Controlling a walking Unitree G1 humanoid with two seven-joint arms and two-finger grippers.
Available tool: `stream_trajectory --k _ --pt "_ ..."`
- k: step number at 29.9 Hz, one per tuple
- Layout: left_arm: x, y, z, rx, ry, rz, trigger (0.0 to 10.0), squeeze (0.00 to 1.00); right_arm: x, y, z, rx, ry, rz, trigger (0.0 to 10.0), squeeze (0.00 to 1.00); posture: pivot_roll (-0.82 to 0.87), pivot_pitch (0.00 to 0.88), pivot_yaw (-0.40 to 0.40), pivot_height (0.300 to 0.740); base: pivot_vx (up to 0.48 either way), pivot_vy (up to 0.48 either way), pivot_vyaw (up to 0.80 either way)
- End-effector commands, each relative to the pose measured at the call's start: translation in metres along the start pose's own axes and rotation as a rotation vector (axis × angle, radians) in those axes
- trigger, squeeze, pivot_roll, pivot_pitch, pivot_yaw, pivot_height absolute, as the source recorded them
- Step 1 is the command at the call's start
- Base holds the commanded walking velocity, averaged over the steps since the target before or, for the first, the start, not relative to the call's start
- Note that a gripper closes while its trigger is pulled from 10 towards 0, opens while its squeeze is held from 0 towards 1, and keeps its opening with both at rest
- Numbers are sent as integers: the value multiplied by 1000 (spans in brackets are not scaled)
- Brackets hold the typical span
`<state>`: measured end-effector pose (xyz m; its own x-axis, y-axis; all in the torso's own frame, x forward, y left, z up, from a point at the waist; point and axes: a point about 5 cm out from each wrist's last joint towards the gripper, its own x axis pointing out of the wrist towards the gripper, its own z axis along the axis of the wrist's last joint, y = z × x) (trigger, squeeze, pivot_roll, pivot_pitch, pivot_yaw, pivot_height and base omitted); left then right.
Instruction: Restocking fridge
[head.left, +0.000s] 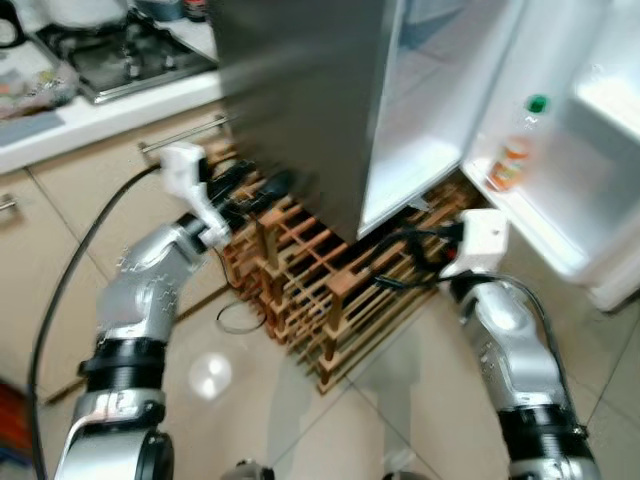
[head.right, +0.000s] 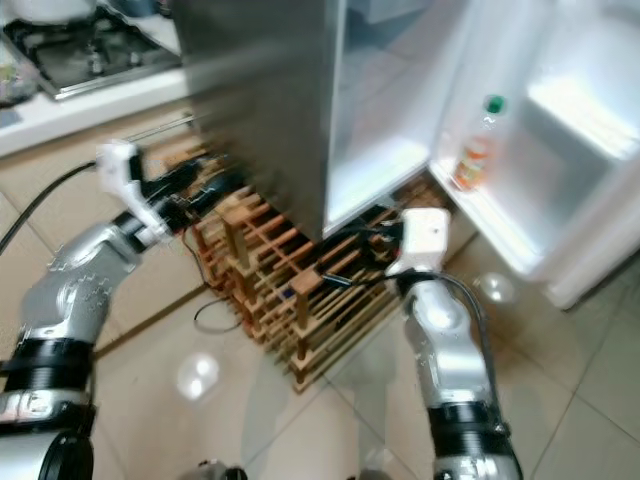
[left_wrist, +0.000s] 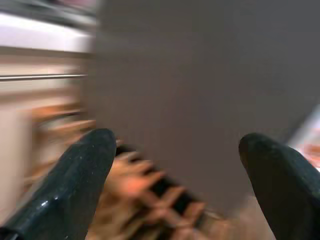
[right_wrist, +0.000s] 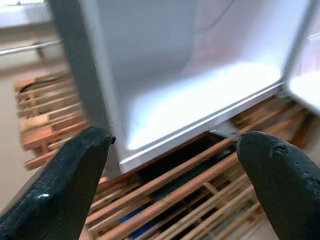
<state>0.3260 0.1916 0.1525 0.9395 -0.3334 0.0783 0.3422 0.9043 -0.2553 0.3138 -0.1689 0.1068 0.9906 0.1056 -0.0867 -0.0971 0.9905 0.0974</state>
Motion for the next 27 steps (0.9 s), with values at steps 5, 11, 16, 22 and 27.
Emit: stream_trajectory --k 5,11,16,22,27 --pt "9 -26 -3 159 -23 124 10000 0 22 5 28 -82 -93 52 10000 0 8 0 -53 740 0 0 668" --pt "21 -28 -7 236 -31 258 10000 0 28 -10 29 -46 -73 23 10000 0 5 0 -86 740 0 0 645" --pt "30 -46 2 354 -97 195 10000 0 16 22 -6 -5 4 93 10000 0 10 0 -75 740 0 0 643" --pt "32 -55 5 370 -114 170 10000 0 10 41 -17 12 9 143 10000 0 8 0 -45 740 0 227 639" --pt "31 -46 -5 380 -55 255 10000 0 15 40 -10 7 -11 142 10000 0 -6 0 -40 740 0 238 639"
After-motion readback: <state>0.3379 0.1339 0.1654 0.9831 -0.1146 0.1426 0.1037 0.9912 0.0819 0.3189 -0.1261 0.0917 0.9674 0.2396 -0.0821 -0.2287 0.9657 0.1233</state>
